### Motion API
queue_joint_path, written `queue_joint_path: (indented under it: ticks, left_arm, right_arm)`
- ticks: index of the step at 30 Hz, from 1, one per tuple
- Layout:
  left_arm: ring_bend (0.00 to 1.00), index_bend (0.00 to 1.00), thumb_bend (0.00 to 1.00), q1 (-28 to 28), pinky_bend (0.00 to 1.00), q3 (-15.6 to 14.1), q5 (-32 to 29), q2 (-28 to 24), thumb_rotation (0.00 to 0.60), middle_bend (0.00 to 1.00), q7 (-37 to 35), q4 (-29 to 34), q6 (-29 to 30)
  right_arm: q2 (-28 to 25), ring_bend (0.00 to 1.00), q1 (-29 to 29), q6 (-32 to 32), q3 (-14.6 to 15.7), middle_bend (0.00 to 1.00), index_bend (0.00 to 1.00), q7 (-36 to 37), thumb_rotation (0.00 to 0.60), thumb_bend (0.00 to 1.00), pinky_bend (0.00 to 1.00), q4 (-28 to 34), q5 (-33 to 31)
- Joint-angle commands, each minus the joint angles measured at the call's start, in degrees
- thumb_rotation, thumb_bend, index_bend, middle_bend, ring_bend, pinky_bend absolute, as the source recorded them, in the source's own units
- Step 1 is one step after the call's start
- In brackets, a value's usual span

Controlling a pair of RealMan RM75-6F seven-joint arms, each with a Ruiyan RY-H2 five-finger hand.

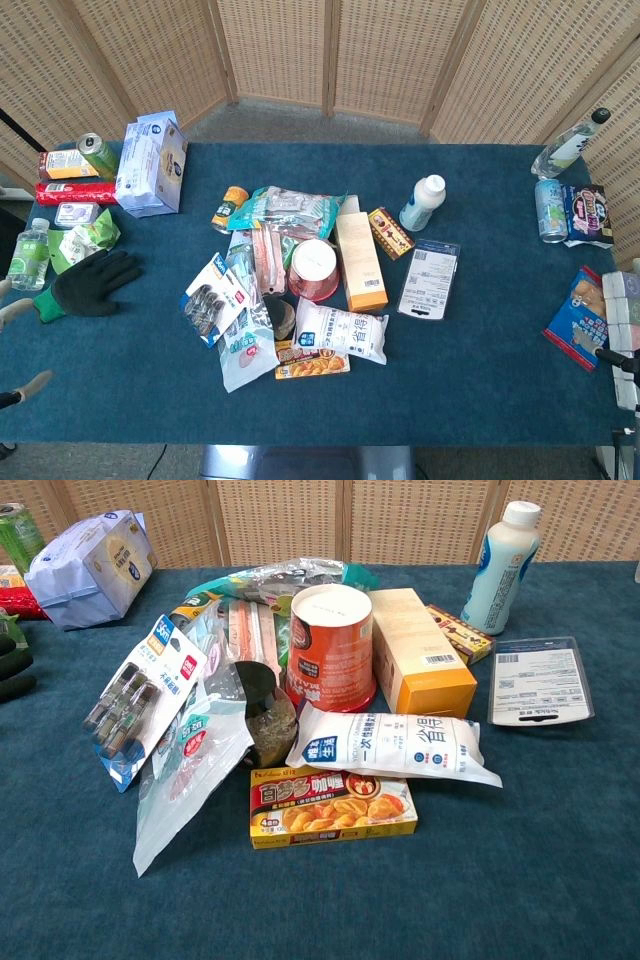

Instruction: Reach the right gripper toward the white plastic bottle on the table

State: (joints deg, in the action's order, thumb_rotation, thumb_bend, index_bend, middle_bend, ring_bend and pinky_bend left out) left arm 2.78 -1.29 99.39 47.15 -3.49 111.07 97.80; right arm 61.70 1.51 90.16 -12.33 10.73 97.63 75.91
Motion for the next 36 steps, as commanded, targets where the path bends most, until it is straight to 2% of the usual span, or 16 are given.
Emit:
queue_joint_path:
  ticks: [1, 7, 11, 15, 20, 27, 32, 36]
  left_arm:
    - [0.00, 0.20, 0.00, 0.01, 0.00, -0.06, 0.04, 0.01, 0.600, 0.00, 0.05, 0.00, -0.09]
    - [0.00, 0.20, 0.00, 0.02, 0.00, -0.02, 0.27, 0.02, 0.600, 0.00, 0.31, 0.18, -0.07]
    - [0.00, 0.20, 0.00, -0.15, 0.00, -0.19, 1.41, 0.26, 0.600, 0.00, 0.22, 0.68, -0.15]
    - [0.00, 0.20, 0.00, -0.82, 0.00, -0.33, 2.21, 0.47, 0.600, 0.00, 0.20, 0.79, -1.23]
    - [0.00, 0.20, 0.00, -1.37, 0.00, -0.11, 0.68, 0.85, 0.600, 0.00, 0.06, 0.69, -2.57]
    - [0.00, 0.20, 0.00, -2.73, 0.00, 0.47, -1.98, 1.70, 0.600, 0.00, 1.21, -0.06, -5.52]
    - [0.00, 0.20, 0.00, -3.39, 0.00, 0.80, -3.51, 1.90, 0.600, 0.00, 1.59, -0.54, -6.87]
    - [0.00, 0.20, 0.00, -3.61, 0.00, 0.84, -4.08, 2.08, 0.600, 0.00, 2.81, -0.33, -7.47]
  right_arm:
    - [0.08, 0.00, 0.00, -0.22, 0.06, 0.00, 0.00, 0.01, 0.600, 0.00, 0.00, -0.06, -0.04]
    - [0.10, 0.00, 0.24, -1.98, 0.43, 0.00, 0.00, 1.50, 0.600, 0.00, 0.00, -0.57, -0.19]
    - [-0.19, 0.00, 0.83, -4.73, 0.41, 0.00, 0.00, 6.04, 0.600, 0.00, 0.00, -0.35, -0.60]
    - [-0.79, 0.00, 3.40, -11.59, -0.15, 0.00, 0.00, 12.89, 0.600, 0.00, 0.00, -1.28, -1.89]
    - [-0.22, 0.00, 9.12, -21.26, -2.31, 0.00, 0.00, 15.86, 0.600, 0.00, 0.00, -3.98, -5.01]
    - [5.01, 0.00, 19.06, -36.76, -6.16, 0.00, 0.00, 18.58, 0.600, 0.00, 0.00, -11.11, -13.40]
    - [9.79, 0.00, 24.41, -43.40, -8.21, 0.00, 0.00, 20.05, 0.600, 0.00, 0.00, -18.16, -17.18]
    - [14.61, 0.00, 29.16, -48.57, -10.07, 0.00, 0.00, 21.21, 0.600, 0.00, 0.00, -26.26, -19.95]
